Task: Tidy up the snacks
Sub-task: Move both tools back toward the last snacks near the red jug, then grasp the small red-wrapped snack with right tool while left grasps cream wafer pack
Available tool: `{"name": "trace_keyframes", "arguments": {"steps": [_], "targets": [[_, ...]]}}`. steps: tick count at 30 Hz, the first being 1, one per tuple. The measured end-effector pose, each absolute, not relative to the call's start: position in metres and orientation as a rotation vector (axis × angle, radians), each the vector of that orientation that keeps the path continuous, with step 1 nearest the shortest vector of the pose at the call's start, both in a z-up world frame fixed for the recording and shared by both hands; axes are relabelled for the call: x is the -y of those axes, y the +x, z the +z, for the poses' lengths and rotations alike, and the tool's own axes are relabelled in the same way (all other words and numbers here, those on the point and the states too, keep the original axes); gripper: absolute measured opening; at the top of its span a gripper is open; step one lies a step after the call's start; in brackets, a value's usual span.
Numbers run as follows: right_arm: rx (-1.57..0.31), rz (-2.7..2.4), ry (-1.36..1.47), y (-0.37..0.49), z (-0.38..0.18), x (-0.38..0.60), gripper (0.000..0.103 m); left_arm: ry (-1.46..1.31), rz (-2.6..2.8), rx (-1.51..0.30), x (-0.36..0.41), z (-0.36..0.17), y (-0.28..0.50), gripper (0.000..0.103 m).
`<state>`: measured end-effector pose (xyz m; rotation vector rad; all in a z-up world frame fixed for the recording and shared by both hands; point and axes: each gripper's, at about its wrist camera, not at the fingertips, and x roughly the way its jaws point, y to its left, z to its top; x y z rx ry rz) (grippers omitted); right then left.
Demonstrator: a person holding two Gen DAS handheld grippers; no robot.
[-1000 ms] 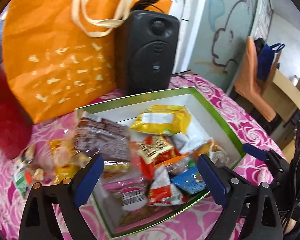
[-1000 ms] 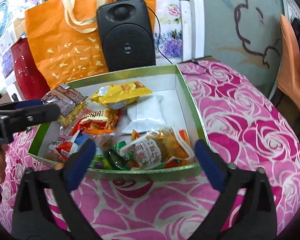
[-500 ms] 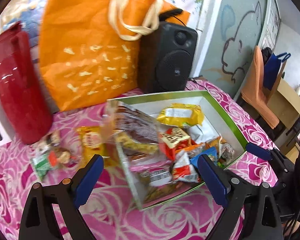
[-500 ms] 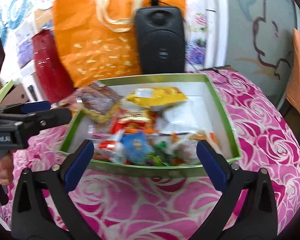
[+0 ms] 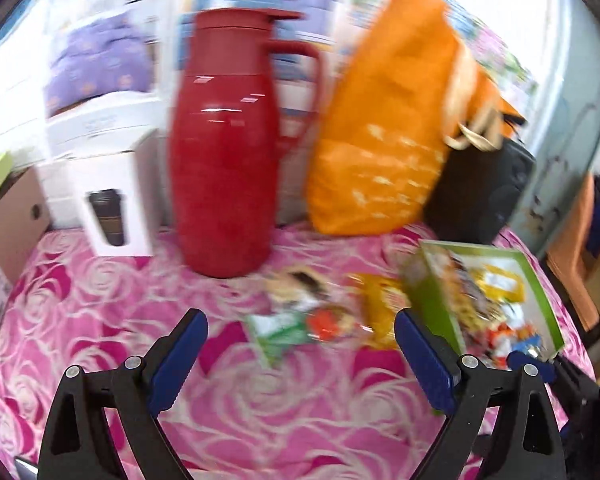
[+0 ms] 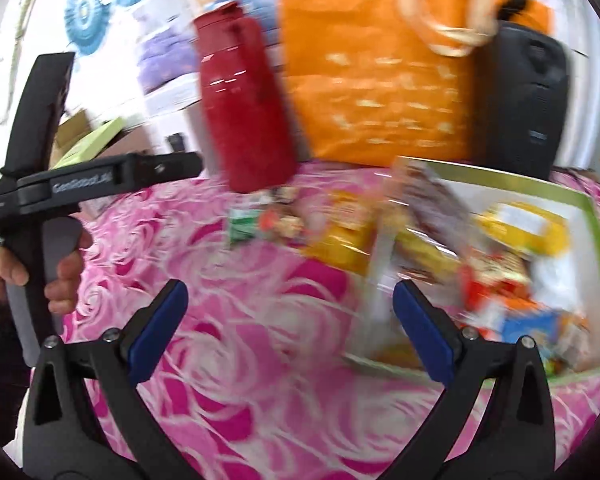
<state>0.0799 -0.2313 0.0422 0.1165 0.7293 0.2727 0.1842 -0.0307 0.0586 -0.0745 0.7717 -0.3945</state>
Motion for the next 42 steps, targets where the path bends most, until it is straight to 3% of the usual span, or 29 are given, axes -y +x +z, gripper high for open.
{"name": "trace_keyframes", "arguments": {"steps": [2, 5, 14, 16, 17, 18, 36, 37, 42], "targets": [[-0.746, 0.305, 0.084, 0.096, 0.040, 0.210, 0.099, -0.094, -0.374, -0.772, 0.015, 0.057, 0.191, 0.096], [-0.789, 0.332, 0.050, 0.124, 0.029, 0.187, 0.078, -0.115, -0.364, -0.771, -0.002, 0.054, 0.196, 0.096], [-0.868, 0.226, -0.041, 0.191, -0.011, 0.167, 0.063, -0.080, -0.382, -0.800, -0.009, 0.043, 0.222, 0.094], [-0.886, 0.211, -0.043, 0.200, -0.018, 0.169, 0.051, -0.075, -0.388, -0.815, -0.004, 0.039, 0.231, 0.094], [-0.900, 0.213, -0.045, 0.203, -0.022, 0.169, 0.025, -0.076, -0.394, -0.828, -0.001, 0.036, 0.236, 0.094], [-0.915, 0.221, -0.044, 0.204, -0.025, 0.170, 0.021, -0.081, -0.401, -0.842, 0.003, 0.033, 0.240, 0.094], [-0.910, 0.311, 0.093, 0.096, -0.021, 0.194, 0.014, -0.071, -0.394, -1.101, 0.092, -0.038, 0.316, 0.093], [-0.911, 0.307, 0.093, 0.095, -0.021, 0.195, 0.014, -0.061, -0.403, -1.109, 0.094, -0.042, 0.317, 0.066], [-0.899, 0.300, 0.100, 0.084, -0.015, 0.202, 0.014, -0.037, -0.427, -1.090, 0.083, -0.033, 0.296, 0.065]]}}
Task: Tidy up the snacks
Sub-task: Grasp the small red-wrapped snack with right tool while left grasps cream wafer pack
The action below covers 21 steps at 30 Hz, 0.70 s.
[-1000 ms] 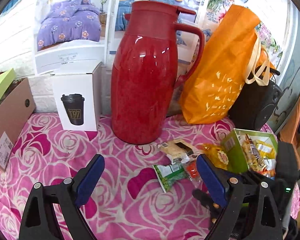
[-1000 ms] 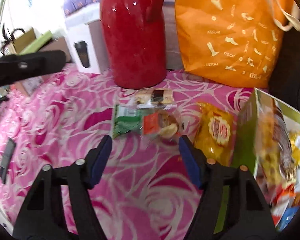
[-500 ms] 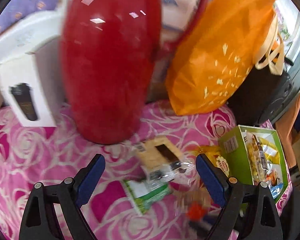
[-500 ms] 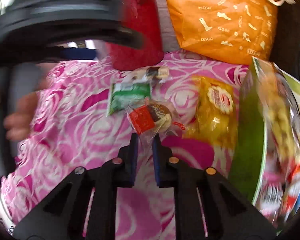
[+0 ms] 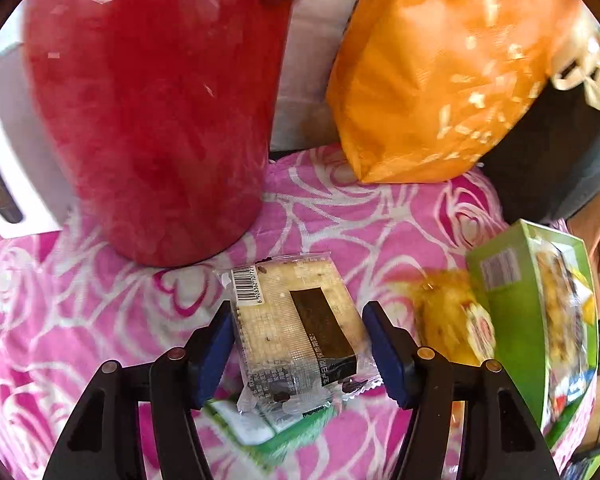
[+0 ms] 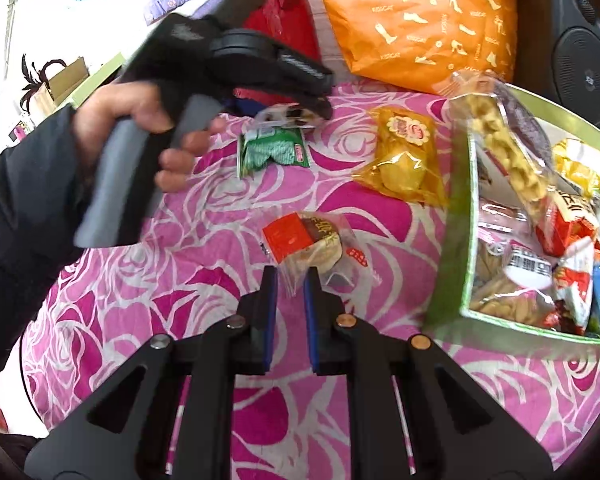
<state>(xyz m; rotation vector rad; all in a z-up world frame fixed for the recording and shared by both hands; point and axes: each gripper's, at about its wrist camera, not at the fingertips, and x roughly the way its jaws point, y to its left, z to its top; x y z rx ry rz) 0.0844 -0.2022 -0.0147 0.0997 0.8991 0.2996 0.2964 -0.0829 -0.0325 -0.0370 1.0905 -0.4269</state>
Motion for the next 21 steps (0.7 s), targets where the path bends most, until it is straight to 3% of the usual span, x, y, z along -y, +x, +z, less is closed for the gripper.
{"name": "trace_keyframes", "arguments": {"steps": [7, 13, 14, 15, 17, 21], "targets": [[-0.898, 0.323, 0.125, 0.058, -0.007, 0.211, 0.015, -0.008, -0.482, -0.973, 0.053, 0.024, 0.217, 0.065], [-0.972, 0.386, 0.073, 0.025, -0.014, 0.211, 0.021, 0.047, -0.514, -0.997, 0.039, -0.001, 0.130, 0.068], [-0.975, 0.393, 0.063, 0.019, -0.014, 0.211, 0.031, 0.063, -0.498, -1.005, 0.038, -0.006, 0.119, 0.069], [-0.976, 0.400, 0.053, 0.013, -0.014, 0.211, 0.048, 0.082, -0.474, -1.010, 0.036, -0.014, 0.109, 0.072], [-0.961, 0.397, 0.039, 0.004, -0.011, 0.212, 0.061, 0.099, -0.429, -1.019, 0.031, -0.025, 0.095, 0.079], [-0.956, 0.379, 0.060, 0.006, -0.009, 0.215, 0.061, 0.046, -0.430, -1.074, 0.017, -0.035, 0.084, 0.080]]}}
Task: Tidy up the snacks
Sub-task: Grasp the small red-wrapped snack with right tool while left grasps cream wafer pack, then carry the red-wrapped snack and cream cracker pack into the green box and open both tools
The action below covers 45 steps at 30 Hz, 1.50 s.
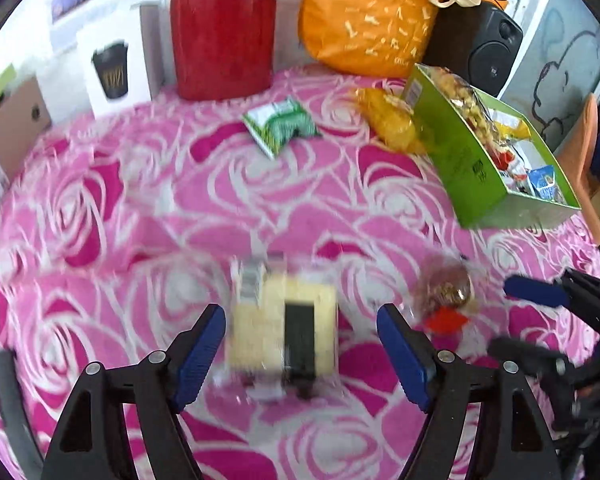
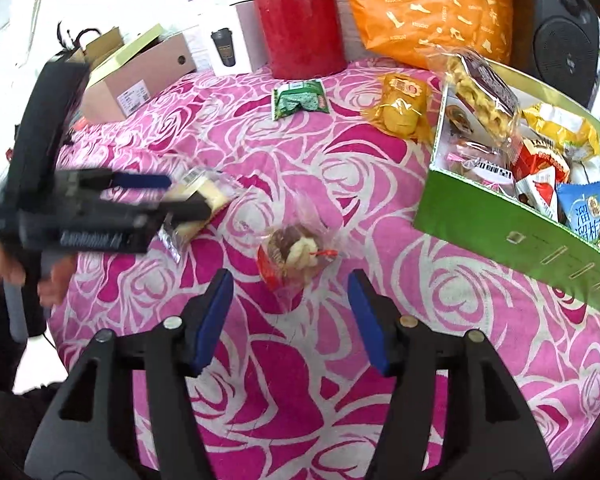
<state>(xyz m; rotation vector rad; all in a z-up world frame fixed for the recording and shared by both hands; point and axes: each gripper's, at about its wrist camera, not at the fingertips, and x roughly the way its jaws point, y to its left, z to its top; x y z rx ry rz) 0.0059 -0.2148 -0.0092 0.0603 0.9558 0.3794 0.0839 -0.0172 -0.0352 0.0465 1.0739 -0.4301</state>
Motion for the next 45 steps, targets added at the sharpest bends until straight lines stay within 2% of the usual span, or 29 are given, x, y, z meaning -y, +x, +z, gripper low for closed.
{"name": "trace_keyframes", "arguments": {"steps": [2, 5, 14, 15, 16, 17, 18, 23, 30, 39, 45], "targets": [[-0.968, 0.379, 0.077, 0.011, -0.011, 0.213, 0.062, 0.028, -0.413, -1.069, 0.012, -0.036, 0.081, 0.080], [-0.959, 0.363, 0.075, 0.019, -0.013, 0.207, 0.070, -0.020, -0.409, -1.075, 0.004, -0.038, 0.080, 0.083], [-1.011, 0.341, 0.259, 0.035, -0.031, 0.210, 0.070, -0.002, -0.414, -1.087, 0.012, -0.049, 0.085, 0.083], [-1.011, 0.334, 0.262, 0.036, -0.033, 0.209, 0.069, 0.014, -0.409, -1.088, 0.015, -0.052, 0.087, 0.083], [-1.010, 0.328, 0.257, 0.038, -0.036, 0.209, 0.061, 0.026, -0.410, -1.087, 0.016, -0.055, 0.088, 0.082], [-1.012, 0.323, 0.248, 0.039, -0.039, 0.209, 0.042, 0.042, -0.405, -1.081, 0.018, -0.058, 0.087, 0.079], [-1.008, 0.325, 0.256, 0.039, -0.040, 0.210, 0.041, 0.073, -0.387, -1.059, 0.019, -0.057, 0.085, 0.059], [-0.937, 0.336, 0.212, 0.026, -0.020, 0.212, 0.039, 0.047, -0.429, -1.057, 0.021, -0.044, 0.084, 0.059], [-0.771, 0.247, 0.204, 0.009, 0.034, 0.254, 0.039, 0.039, -0.530, -0.930, 0.051, 0.014, 0.082, 0.059], [-0.640, -0.011, 0.174, -0.008, 0.077, 0.340, 0.039, 0.068, -0.708, -0.798, 0.137, 0.079, 0.092, 0.059], [-0.630, -0.176, 0.180, -0.014, 0.076, 0.401, 0.039, 0.108, -0.789, -0.794, 0.205, 0.090, 0.100, 0.059]]}}
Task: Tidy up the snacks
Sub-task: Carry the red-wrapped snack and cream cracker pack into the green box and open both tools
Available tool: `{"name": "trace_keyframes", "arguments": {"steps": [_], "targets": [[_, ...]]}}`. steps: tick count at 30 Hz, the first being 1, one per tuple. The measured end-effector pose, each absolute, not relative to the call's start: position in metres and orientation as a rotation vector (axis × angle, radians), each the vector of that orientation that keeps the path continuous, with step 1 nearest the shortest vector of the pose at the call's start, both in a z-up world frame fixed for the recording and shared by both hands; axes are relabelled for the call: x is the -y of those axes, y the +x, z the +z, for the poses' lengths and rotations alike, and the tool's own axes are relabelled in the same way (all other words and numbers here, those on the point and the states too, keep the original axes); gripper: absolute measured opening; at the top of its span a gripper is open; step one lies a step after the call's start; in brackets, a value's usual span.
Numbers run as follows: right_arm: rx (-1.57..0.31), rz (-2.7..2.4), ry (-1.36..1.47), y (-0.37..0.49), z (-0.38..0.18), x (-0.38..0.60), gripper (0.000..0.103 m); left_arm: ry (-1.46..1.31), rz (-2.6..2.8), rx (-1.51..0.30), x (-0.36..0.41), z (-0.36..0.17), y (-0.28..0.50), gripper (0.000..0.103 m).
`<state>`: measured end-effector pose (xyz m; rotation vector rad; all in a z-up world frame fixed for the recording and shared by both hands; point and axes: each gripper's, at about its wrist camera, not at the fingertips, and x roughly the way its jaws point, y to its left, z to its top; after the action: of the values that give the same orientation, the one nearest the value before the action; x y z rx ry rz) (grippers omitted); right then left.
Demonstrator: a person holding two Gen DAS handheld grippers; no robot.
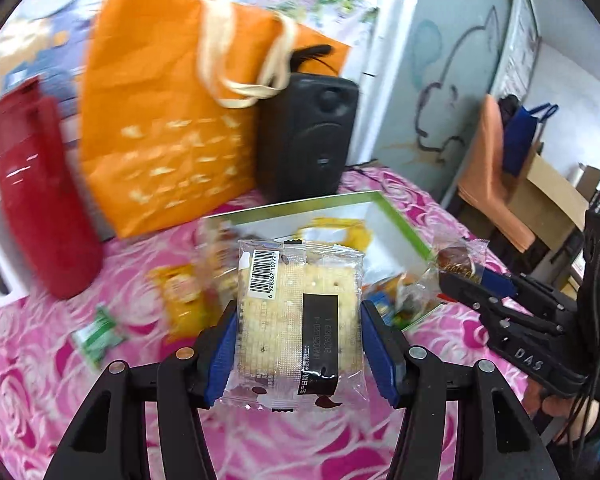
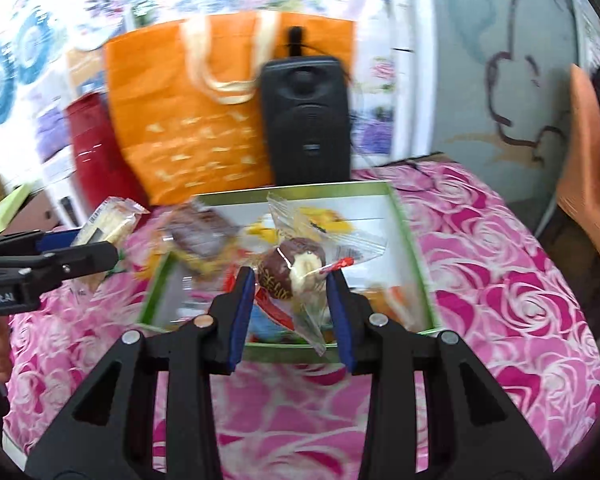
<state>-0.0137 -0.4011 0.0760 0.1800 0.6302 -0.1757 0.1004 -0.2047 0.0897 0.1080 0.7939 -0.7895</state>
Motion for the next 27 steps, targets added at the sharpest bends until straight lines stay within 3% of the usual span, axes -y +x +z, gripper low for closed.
{"name": "trace_keyframes", "arguments": {"steps": [17, 18, 19, 21, 27], "targets": [[-0.697, -0.200, 0.154, 0.027, 0.030, 0.458, 0.041, 0.146, -0.883, -0.870, 0.314, 0.056, 0.135, 0.059], [-0.703, -0.199, 0.140, 0.029, 0.028, 0.457, 0.045, 0.146, -0.883, -0.867, 0.314, 0.055, 0.135, 0.061], [-0.704, -0.199, 0.125, 0.030, 0.027, 0.456, 0.050, 0.148, -0.879, -0.870, 0.313, 0.054, 0.136, 0.072], [-0.680, -0.213, 0.090, 0.026, 0.027, 0.454, 0.071, 0.142, -0.852, -0.870, 0.308, 0.053, 0.137, 0.090], [-0.677, -0.230, 0.126, 0.019, 0.029, 0.459, 0.091, 0.095, -0.766, -0.850, 0.287, 0.055, 0.148, 0.091]]}}
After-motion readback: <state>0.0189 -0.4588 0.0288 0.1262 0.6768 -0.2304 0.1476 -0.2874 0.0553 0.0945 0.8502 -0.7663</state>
